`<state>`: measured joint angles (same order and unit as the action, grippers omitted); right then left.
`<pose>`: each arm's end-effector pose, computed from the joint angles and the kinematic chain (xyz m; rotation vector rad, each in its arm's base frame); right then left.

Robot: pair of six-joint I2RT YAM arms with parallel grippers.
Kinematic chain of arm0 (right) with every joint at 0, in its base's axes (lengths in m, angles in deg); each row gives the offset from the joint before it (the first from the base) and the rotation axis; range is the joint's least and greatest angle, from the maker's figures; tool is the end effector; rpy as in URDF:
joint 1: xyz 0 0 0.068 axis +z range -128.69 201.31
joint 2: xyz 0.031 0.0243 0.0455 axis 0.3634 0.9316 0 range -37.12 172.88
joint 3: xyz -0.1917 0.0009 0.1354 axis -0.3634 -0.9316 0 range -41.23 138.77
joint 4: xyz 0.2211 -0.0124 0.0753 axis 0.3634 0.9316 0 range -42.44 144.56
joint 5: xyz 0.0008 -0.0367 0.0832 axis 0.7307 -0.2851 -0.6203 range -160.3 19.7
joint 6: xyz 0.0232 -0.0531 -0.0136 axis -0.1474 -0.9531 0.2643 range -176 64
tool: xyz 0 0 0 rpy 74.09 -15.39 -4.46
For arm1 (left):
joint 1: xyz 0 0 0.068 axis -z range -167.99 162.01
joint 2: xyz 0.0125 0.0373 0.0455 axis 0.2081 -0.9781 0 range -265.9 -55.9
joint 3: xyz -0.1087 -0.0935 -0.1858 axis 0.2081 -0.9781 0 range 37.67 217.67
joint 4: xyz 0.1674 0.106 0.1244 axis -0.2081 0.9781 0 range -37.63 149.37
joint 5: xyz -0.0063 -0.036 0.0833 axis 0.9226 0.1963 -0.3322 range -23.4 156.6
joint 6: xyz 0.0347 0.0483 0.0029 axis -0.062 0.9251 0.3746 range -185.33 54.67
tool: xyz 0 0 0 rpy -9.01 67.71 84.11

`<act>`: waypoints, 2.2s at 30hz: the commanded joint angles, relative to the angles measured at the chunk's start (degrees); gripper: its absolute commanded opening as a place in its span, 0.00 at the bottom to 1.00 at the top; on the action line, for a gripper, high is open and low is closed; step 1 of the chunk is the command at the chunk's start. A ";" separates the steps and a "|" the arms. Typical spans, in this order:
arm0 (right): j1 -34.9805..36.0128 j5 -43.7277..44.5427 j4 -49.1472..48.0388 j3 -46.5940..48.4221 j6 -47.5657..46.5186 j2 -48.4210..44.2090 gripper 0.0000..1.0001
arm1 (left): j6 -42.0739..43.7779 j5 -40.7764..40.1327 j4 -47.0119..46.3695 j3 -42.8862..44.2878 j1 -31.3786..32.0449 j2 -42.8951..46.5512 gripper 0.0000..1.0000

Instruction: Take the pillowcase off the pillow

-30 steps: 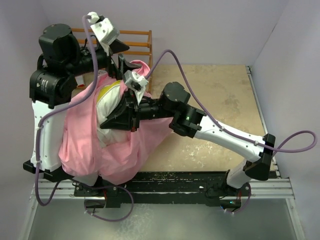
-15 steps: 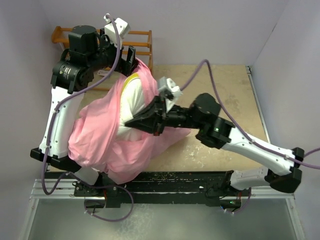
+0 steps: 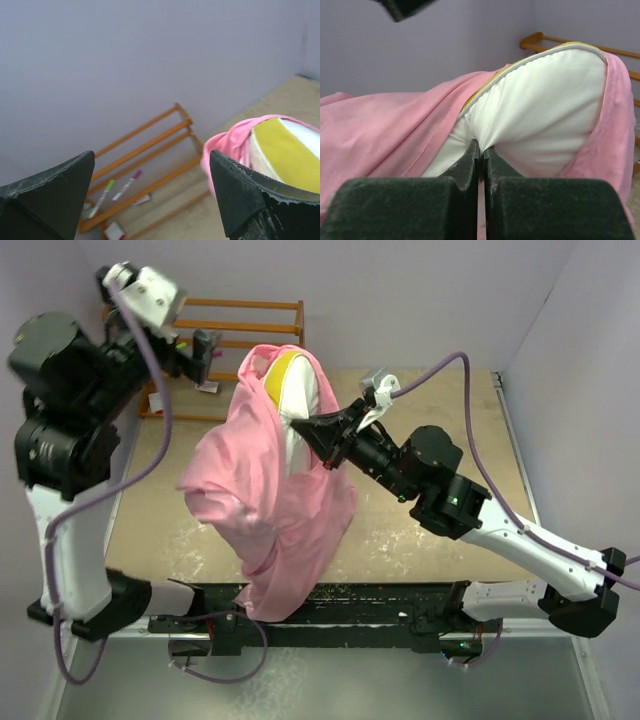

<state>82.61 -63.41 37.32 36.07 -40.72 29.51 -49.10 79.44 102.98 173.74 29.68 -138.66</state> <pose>0.1204 0.2090 0.4602 -0.3966 1.2199 1.0894 0.1768 -0.0665 0.5502 0.6136 1.3992 -0.1906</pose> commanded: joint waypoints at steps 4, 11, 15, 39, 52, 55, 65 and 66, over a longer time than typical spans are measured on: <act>-0.50 15.35 -6.28 8.51 -2.30 3.79 0.00 | 5.16 -12.09 -12.56 -10.39 -0.35 9.26 0.99; -0.50 23.93 -10.07 15.68 -9.50 10.53 0.00 | -1.68 10.68 -0.10 1.17 -0.29 5.09 0.99; -0.48 27.60 -12.53 20.97 -12.48 14.15 0.00 | -0.98 11.47 -1.48 1.72 -0.27 4.74 1.00; -0.39 34.00 -11.82 33.32 -15.09 26.08 0.00 | 26.07 -13.45 -12.42 -27.33 13.62 11.02 0.94; -0.39 33.95 -11.28 26.79 -12.88 21.12 0.00 | 36.84 -30.23 -30.86 -41.00 13.62 13.48 0.69; -0.43 33.86 -10.83 25.11 -11.86 19.88 0.00 | 37.01 -31.01 -33.51 -41.04 13.62 13.39 0.73; -0.48 29.79 -13.50 14.51 -5.46 13.16 0.00 | 33.73 -34.06 -36.90 -38.86 12.72 11.55 0.64; -0.48 28.83 -14.45 13.32 -5.11 12.18 0.00 | 32.93 -33.69 -36.72 -38.54 11.89 11.17 0.61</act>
<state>81.80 -30.45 33.49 51.57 -49.24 47.74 -14.79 49.13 71.48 132.48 43.39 -126.73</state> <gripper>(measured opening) 0.011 0.661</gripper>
